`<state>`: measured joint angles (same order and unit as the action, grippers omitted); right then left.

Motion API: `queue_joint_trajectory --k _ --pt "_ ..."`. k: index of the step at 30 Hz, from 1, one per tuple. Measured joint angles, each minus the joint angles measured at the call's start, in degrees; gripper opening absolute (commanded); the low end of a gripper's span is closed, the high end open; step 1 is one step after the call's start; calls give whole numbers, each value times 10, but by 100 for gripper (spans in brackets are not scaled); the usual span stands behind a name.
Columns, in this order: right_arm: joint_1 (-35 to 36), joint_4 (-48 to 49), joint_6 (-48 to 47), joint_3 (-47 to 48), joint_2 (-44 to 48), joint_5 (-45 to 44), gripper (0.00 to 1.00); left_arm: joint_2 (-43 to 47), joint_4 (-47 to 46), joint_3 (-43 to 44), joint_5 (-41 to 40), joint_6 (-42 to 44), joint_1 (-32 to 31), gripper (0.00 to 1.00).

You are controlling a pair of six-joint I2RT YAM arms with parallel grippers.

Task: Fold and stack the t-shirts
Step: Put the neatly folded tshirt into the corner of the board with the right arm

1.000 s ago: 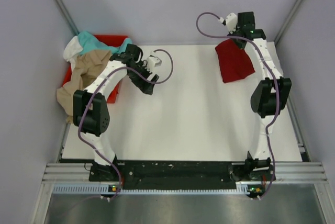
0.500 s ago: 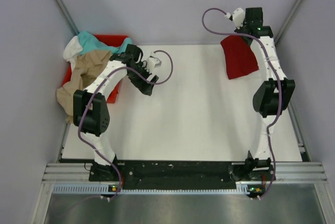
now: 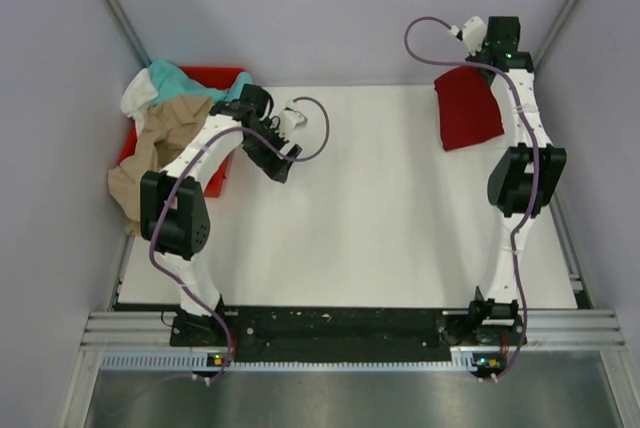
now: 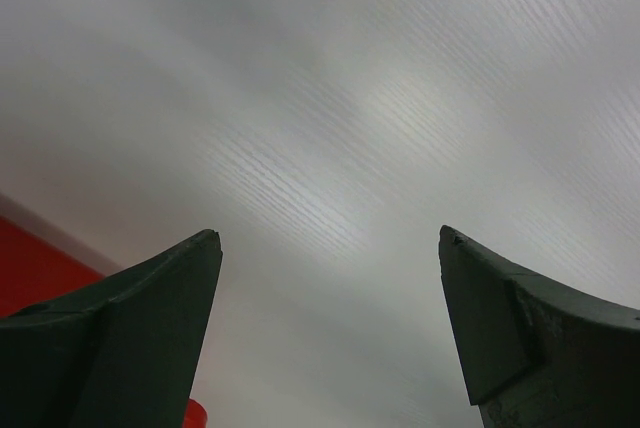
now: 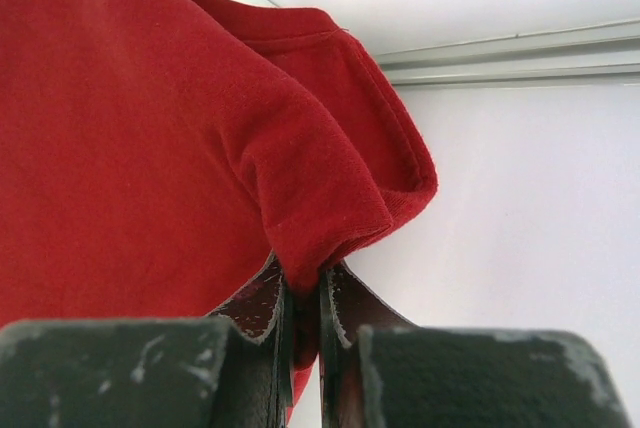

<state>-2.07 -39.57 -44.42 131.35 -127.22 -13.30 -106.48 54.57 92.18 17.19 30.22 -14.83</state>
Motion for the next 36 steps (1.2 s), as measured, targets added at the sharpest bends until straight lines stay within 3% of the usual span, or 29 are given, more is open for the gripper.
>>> queue_joint_trajectory --k 15,17,18,19,21,22,26,31,34,36 --pt "-40 19 -21 19 -4 21 0 -13 4 4 -23 5 0 93" --pt "-44 27 -23 19 -7 24 11 -14 6 6 -26 8 0 93" --pt "-45 35 -25 18 -10 22 23 -15 6 7 -28 9 0 93" --pt "-47 50 -27 17 -17 17 41 -16 7 8 -29 10 0 93" --pt "-50 97 -33 14 -34 -1 93 -18 9 10 -31 12 0 94" --pt "-52 131 -37 9 -44 -16 99 -18 10 11 -32 13 0 94" --pt "-65 257 -37 -2 -84 -89 99 -19 15 12 -33 13 0 94" --pt "-72 304 -15 6 -86 -130 99 -18 21 12 -36 14 0 94" --pt "-56 308 -3 -2 -54 -136 99 -16 23 11 -36 14 0 94" --pt "-32 314 11 -59 9 -131 99 -5 20 4 -35 15 0 95"
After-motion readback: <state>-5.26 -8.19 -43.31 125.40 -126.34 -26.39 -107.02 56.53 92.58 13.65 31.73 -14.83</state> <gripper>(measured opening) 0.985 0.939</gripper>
